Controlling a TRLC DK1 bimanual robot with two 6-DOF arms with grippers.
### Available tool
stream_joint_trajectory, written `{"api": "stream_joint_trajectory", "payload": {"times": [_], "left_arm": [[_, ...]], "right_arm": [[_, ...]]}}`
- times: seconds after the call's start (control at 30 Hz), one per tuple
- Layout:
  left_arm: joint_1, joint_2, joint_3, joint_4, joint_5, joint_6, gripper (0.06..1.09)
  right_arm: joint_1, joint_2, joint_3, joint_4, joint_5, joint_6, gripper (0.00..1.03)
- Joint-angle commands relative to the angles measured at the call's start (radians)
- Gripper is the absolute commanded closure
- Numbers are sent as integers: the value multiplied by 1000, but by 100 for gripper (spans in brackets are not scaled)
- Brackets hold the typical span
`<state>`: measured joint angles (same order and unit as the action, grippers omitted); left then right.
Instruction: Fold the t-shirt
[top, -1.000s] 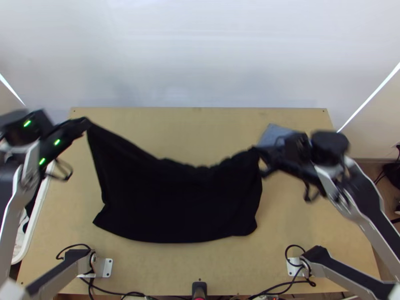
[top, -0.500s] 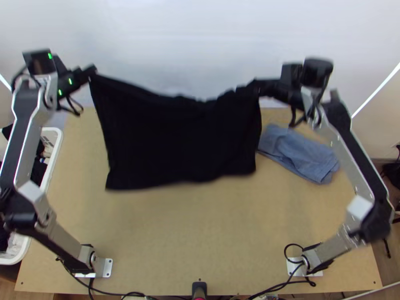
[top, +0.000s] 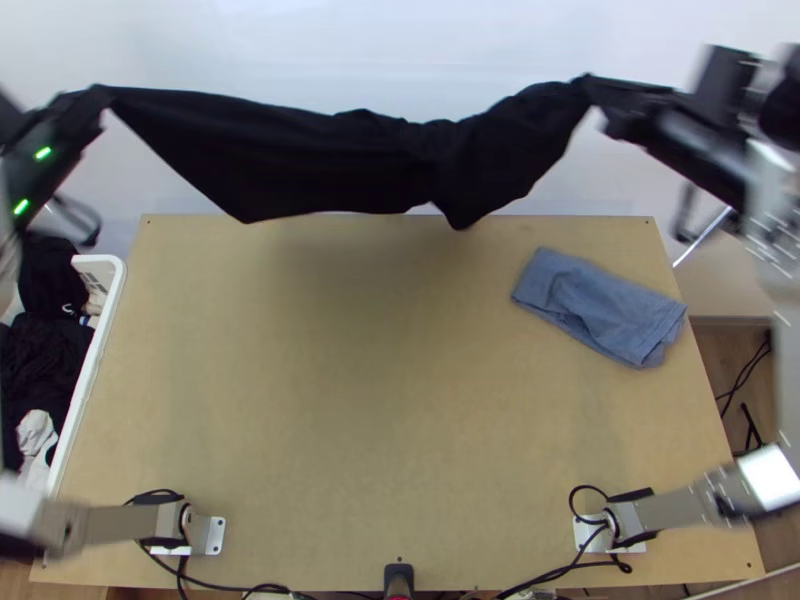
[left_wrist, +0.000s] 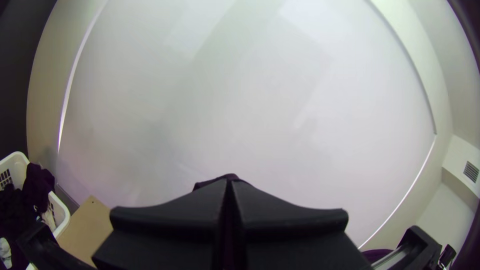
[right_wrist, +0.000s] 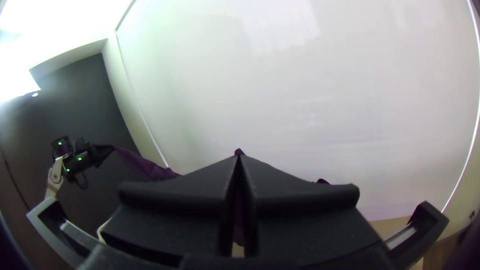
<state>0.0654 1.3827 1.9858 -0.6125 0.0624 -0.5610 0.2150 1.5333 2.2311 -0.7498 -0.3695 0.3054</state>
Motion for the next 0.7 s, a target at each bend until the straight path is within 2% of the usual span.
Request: {"api": "stream_joint_trajectory", "payload": {"times": [0.0,0.1,0.27,0.53,0.67], "left_arm": [[5,-353,-212,85,1,-39,105],[2,-470,-277,77,2,-42,105],[14,-576,-335,-1,2,-70,105],[24,-625,-400,-43,4,-74,105],[34,-679,-604,-46,2,-57,105]], "right_arm": [[-5,-288,-41,-198,-83,46,100],[0,-387,-77,-304,-109,29,100],[3,-440,-80,-444,-118,21,100],[6,-449,-119,-468,-120,23,100],[4,-463,-292,-448,-120,-11,100]]}}
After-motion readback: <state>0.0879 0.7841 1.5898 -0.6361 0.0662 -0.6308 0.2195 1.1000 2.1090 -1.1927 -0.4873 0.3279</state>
